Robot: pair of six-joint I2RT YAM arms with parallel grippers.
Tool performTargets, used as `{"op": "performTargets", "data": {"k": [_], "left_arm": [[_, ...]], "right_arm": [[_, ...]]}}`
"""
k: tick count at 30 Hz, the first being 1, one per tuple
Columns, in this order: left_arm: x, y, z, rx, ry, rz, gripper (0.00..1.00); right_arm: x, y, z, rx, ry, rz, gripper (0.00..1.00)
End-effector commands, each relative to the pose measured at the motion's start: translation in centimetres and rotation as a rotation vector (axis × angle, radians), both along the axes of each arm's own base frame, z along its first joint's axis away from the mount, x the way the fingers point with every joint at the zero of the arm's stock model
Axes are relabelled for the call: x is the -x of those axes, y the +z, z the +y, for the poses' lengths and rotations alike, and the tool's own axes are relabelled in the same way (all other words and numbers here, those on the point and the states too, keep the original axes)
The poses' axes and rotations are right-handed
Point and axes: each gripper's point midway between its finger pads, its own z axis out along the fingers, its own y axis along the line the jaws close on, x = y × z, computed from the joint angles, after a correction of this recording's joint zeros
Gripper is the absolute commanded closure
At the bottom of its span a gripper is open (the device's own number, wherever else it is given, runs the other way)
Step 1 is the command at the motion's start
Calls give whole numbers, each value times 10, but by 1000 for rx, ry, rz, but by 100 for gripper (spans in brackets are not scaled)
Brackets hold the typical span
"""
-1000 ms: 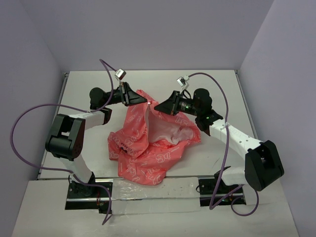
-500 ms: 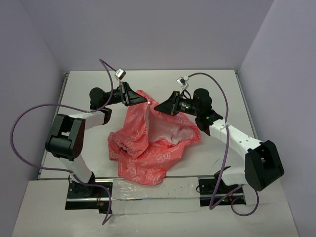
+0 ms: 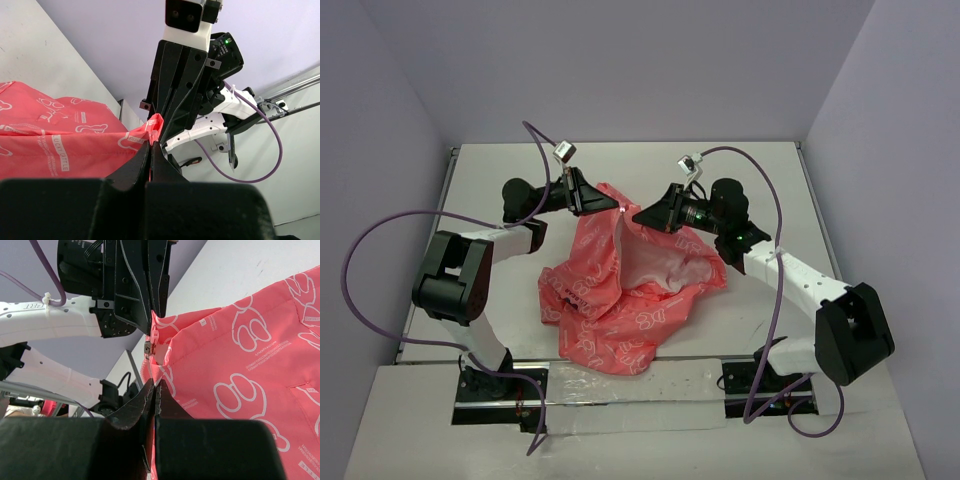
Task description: Zip up the jacket
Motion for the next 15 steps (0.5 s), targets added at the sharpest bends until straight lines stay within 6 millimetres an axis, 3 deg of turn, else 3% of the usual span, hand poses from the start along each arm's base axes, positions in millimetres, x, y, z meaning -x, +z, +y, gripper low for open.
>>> {"op": "performTargets", "data": {"k": [1,15], "left_arm": [[16,28,3,82,5,-257,100],[16,28,4,81,11,-258,100]], "right_arm": [[-6,32,4,-46,0,-90,100],[-8,35,2,-57,-20,-89,100]]}}
